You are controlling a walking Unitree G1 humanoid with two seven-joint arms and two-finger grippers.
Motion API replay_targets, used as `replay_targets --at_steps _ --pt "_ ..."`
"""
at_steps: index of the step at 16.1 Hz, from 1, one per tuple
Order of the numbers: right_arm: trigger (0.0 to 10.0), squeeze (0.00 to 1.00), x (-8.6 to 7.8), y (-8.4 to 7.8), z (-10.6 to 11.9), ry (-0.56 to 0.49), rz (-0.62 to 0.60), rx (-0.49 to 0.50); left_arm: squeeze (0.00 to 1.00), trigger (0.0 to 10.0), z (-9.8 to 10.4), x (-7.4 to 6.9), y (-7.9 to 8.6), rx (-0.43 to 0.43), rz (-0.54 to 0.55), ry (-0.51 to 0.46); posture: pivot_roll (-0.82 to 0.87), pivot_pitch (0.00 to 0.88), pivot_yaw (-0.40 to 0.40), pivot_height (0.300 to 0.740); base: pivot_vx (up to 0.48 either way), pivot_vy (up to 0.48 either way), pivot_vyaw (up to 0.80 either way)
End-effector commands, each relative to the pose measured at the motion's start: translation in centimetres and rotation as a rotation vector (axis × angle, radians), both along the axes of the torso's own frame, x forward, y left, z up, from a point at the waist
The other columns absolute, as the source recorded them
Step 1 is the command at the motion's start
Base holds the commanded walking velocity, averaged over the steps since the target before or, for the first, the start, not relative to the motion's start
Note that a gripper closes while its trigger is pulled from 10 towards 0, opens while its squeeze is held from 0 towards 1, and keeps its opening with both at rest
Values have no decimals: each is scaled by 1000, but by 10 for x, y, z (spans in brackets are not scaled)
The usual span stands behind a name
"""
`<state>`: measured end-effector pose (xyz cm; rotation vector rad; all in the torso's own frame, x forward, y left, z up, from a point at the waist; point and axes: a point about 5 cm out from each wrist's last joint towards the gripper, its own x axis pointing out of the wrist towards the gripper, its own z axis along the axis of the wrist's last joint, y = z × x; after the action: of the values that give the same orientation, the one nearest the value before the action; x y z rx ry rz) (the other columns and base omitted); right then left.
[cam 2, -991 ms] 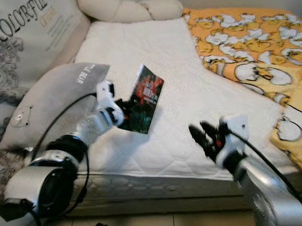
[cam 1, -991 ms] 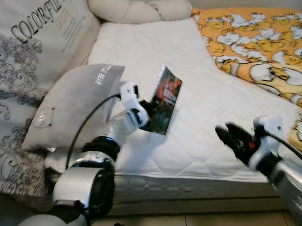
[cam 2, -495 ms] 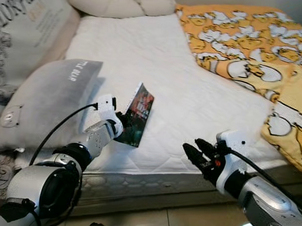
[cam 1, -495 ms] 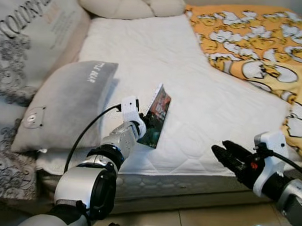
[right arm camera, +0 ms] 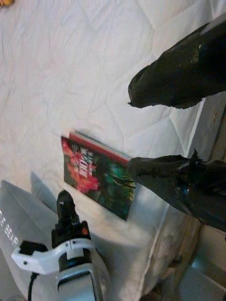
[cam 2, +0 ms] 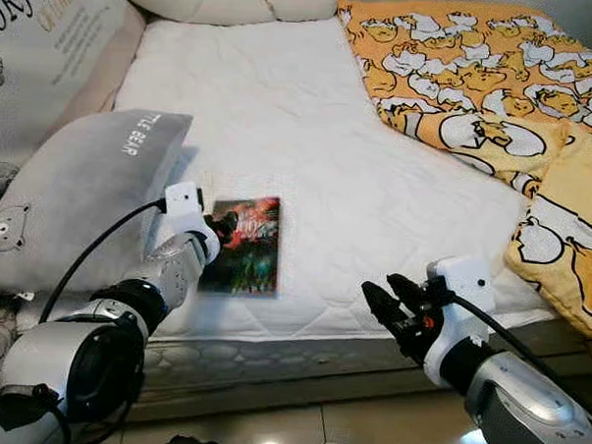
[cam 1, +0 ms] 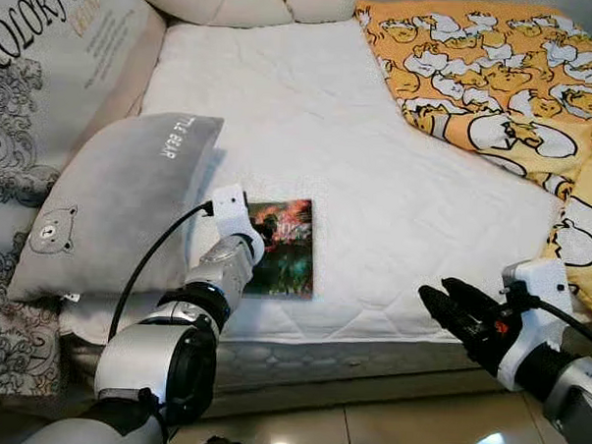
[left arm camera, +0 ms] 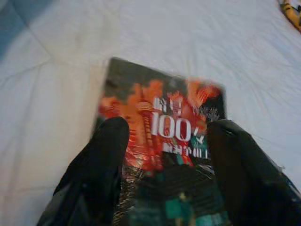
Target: Clean up the room
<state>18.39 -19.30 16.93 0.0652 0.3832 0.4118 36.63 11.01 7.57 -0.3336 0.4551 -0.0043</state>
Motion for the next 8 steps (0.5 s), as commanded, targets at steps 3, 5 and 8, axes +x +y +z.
replay_targets --at_steps 3,5,8 --pt "10000 0 4 -4 5 -19 -40 -14 1000 10000 2 2 11 61 48 -13 -392 50 22 740 0 0 0" --pt "10000 0 7 -3 3 -13 -50 0 0 10000 8 4 10 80 -50 -81 -356 23 27 740 0 0 0" --pt "10000 0 14 -4 -7 10 -71 -1 0 10000 12 3 0 133 -288 -167 -305 0 35 740 0 0 0"
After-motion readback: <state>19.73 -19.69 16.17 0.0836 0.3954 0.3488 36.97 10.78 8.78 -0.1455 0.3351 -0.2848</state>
